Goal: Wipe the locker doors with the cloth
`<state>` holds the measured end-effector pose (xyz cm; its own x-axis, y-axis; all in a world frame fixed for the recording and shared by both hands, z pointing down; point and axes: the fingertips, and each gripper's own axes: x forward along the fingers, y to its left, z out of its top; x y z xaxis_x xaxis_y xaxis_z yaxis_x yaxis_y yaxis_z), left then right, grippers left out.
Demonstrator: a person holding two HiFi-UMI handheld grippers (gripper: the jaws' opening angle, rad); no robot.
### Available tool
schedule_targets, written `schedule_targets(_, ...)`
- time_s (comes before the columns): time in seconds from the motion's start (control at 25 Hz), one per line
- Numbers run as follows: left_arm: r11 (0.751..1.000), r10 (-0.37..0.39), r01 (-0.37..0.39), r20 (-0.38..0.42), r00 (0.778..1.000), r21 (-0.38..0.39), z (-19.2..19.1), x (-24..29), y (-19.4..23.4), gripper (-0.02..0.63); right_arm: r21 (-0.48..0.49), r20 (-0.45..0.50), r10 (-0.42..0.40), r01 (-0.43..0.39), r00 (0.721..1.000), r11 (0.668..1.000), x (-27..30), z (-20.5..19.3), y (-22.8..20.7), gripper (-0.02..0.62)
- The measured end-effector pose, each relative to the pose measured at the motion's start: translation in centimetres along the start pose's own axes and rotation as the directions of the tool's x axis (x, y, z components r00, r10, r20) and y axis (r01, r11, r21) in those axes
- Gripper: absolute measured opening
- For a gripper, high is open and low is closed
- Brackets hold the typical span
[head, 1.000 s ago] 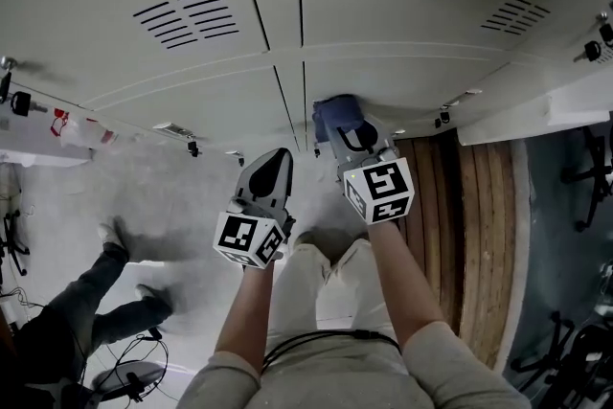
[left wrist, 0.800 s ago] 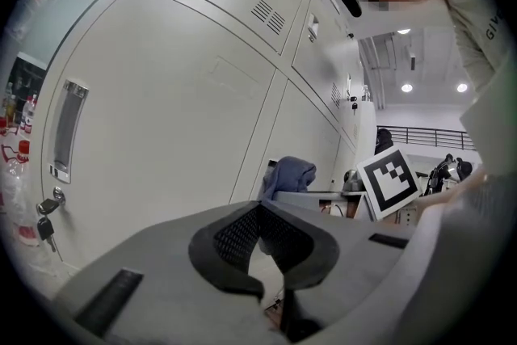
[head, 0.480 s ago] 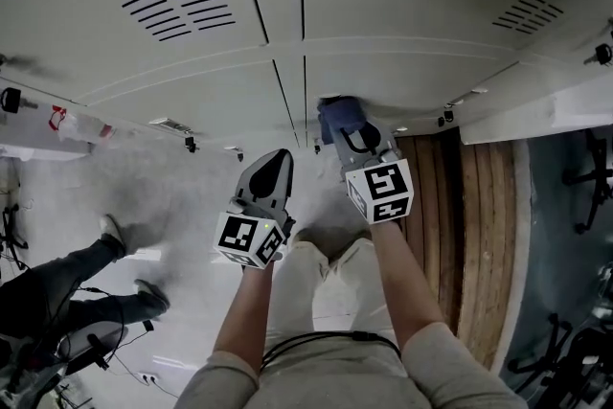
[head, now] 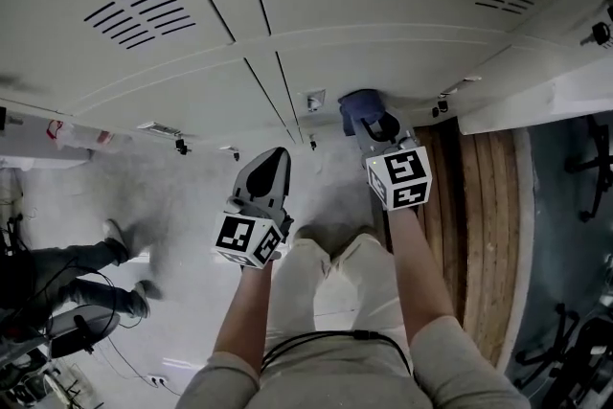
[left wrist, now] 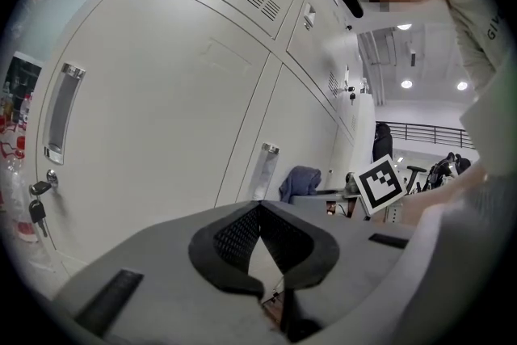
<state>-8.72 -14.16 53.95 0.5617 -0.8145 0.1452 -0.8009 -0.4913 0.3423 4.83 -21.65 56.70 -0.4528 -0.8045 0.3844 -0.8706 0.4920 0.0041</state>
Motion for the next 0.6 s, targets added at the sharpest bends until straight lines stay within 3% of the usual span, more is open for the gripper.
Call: schedule_targets(0.6,0.999,-0.036,0.036,-0.024,0.999,0.006,-1.7,2.4,-1.9,-0.002,-0.015,-0.070,-0.142,0.141,0.987,0.990,-2.4,-4.2,-8.8,0.103)
